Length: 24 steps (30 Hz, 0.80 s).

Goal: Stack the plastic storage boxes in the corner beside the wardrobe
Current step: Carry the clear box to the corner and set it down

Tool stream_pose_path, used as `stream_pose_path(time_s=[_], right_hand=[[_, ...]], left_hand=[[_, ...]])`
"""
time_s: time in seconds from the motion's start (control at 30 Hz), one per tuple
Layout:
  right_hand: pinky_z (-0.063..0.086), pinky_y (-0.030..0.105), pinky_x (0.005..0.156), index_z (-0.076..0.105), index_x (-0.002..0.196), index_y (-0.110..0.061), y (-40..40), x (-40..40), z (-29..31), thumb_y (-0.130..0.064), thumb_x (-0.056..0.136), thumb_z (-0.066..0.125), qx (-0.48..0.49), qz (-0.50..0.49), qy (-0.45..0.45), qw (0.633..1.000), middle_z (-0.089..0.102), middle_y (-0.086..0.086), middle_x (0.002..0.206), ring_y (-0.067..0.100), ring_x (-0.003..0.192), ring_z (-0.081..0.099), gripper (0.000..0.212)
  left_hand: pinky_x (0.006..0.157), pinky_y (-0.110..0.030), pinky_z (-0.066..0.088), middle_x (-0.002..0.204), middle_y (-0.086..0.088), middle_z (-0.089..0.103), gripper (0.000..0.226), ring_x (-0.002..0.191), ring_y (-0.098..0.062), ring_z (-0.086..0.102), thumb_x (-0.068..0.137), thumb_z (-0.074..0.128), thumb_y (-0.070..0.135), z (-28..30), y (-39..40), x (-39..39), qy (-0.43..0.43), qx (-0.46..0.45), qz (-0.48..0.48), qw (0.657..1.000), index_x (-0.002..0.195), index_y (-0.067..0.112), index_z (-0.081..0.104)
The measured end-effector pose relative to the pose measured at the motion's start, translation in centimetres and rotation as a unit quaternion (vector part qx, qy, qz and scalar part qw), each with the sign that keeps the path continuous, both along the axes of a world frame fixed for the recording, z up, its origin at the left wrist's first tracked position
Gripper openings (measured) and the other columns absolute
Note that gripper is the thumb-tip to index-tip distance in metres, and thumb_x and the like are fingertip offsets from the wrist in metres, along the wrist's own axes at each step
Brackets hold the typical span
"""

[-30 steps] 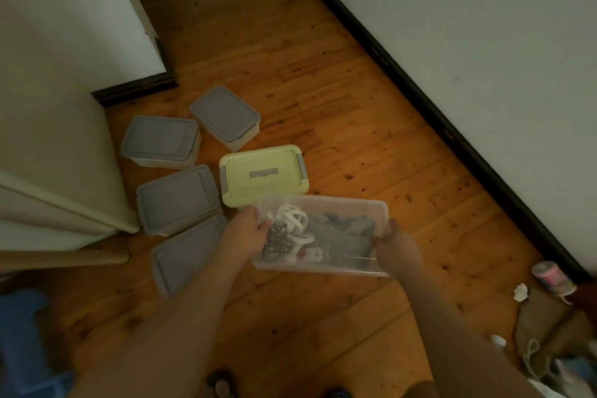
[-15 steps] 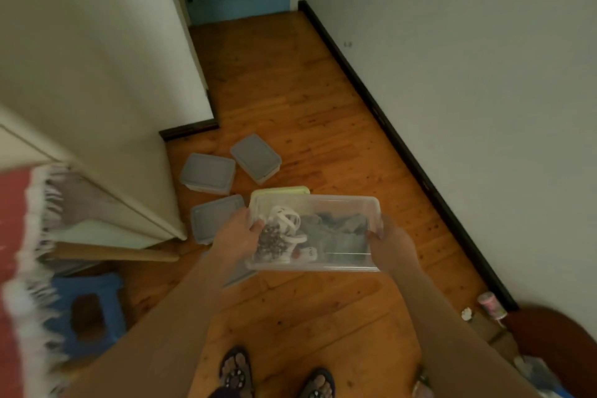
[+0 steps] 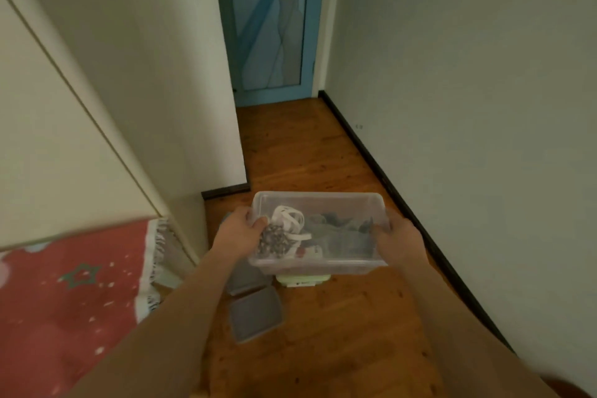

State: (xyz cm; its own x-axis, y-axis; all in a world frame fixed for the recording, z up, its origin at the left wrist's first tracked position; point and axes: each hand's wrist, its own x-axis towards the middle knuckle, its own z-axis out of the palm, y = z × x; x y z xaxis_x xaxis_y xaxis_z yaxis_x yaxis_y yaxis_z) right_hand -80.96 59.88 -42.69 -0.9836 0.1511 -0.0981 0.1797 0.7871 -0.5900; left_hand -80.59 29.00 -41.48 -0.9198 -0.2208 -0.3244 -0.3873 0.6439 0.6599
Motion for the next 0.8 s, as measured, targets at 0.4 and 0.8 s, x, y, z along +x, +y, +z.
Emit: stream_pose_path(time_s=[0.4, 0.8], right_hand=[[0.045, 0.032, 0.069, 0.058, 0.105, -0.031, -2.2, 4.4, 9.4, -0.045, 0.093, 0.044, -0.041, 0.078, 0.118, 0.989, 0.06, -0.005, 0.09, 0.017, 0.084, 0.058, 0.024], [0.048, 0.036, 0.078, 0.061, 0.108, -0.025, -9.4, 11.6, 17.8, -0.037, 0.092, 0.051, -0.048, 0.175, 0.165, 0.97, 0.06, 0.0, 0.097, 0.02, 0.088, 0.056, 0.023]], left_hand=[[0.098, -0.045, 0.048, 0.125, -0.008, 0.063, 0.054, 0.112, -0.029, 0.059, 0.092, 0.057, 0.048, 10.6, -2.5, 9.2, 0.091, -0.013, 0.111, 0.989, 0.133, 0.013, 0.056], [0.096, -0.042, 0.05, 0.121, -0.014, 0.065, 0.052, 0.108, -0.031, 0.061, 0.09, 0.062, 0.039, 16.6, -7.1, 23.2, 0.163, -0.001, 0.239, 0.957, 0.128, 0.005, 0.059]])
